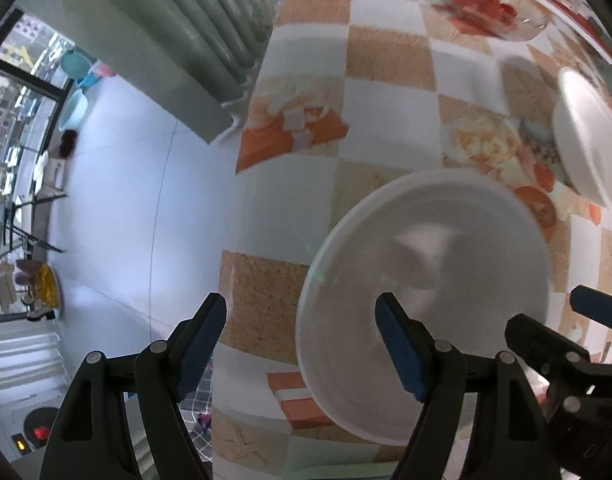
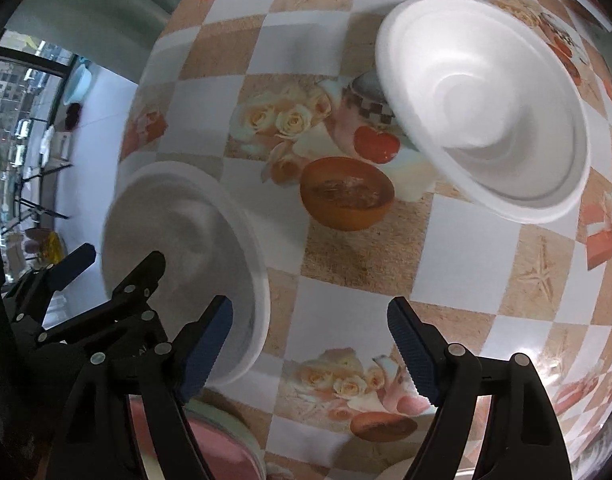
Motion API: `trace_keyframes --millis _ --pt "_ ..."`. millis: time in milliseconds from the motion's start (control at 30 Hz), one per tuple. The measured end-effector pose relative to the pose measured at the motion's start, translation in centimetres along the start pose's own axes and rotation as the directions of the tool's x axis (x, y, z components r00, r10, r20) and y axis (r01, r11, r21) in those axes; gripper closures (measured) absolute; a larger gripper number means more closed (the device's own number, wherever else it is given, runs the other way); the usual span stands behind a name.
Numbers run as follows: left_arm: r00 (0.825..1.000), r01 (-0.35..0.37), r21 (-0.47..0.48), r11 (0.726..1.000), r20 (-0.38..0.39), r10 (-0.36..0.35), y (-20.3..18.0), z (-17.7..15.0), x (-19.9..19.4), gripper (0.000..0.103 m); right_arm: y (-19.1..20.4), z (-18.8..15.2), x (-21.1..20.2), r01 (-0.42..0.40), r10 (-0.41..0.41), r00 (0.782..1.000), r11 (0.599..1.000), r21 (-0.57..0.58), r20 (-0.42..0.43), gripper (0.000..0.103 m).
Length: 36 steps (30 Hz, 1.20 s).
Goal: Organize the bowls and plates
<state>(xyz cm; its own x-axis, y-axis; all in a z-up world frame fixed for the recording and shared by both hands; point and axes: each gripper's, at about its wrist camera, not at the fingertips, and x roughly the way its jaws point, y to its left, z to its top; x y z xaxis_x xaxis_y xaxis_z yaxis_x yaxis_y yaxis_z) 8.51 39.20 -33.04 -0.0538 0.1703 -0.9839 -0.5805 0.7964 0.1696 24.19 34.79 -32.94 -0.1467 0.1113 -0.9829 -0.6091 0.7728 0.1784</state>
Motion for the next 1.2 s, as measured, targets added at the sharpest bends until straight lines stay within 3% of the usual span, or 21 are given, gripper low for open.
trace_keyframes --millis 33,167,200,300,500,900,1033,1200 --pt "1.0 0.023 -0.012 1.0 -0.019 -0.023 0.1 -0.1 0.6 0.034 0.2 0.1 0.4 -0.011 0.011 1.0 1.0 0.007 -0.01 0.04" --pt "0.994 0.108 -0.028 0.994 -0.015 -0.109 0.0 0.3 0.4 0.062 0.9 0.3 1.3 -0.084 0.085 0.996 0.996 0.026 -0.039 0.066" --pt "0.994 0.106 -0.009 0.994 -0.013 -0.107 -0.3 0.3 0.3 0.065 1.2 0.3 1.3 -0.084 0.085 0.996 0.996 0.008 -0.041 0.074" --pt "0.997 0.075 0.041 0.996 0.004 -0.075 -1.5 0.5 -0.1 0.066 2.1 0.0 1.4 -0.056 0.054 0.998 0.998 -0.04 -0.039 0.086" --pt "0.994 0.107 0.07 0.992 -0.025 -0.105 -3.9 -0.5 -0.2 0.066 -0.2 -1.2 1.0 -0.003 -0.001 0.998 0.998 -0.067 -0.064 0.086" --pt "0.986 0.167 0.287 0.943 -0.031 -0.165 -16.2 -3.9 -2.2 0.065 -11.8 -6.0 -0.7 0.065 -0.058 0.995 0.994 0.086 -0.078 0.085" --pt "0.986 0.162 0.359 0.919 -0.02 -0.166 -19.2 -4.5 -2.7 0.065 -14.3 -7.2 -0.8 0.04 -0.031 0.997 0.988 0.151 -0.066 0.085" --pt "0.987 0.153 0.375 0.914 -0.018 -0.158 -20.7 -4.2 -2.8 0.063 -17.2 -7.8 -1.0 -0.004 0.017 0.998 0.979 0.203 -0.059 0.085"
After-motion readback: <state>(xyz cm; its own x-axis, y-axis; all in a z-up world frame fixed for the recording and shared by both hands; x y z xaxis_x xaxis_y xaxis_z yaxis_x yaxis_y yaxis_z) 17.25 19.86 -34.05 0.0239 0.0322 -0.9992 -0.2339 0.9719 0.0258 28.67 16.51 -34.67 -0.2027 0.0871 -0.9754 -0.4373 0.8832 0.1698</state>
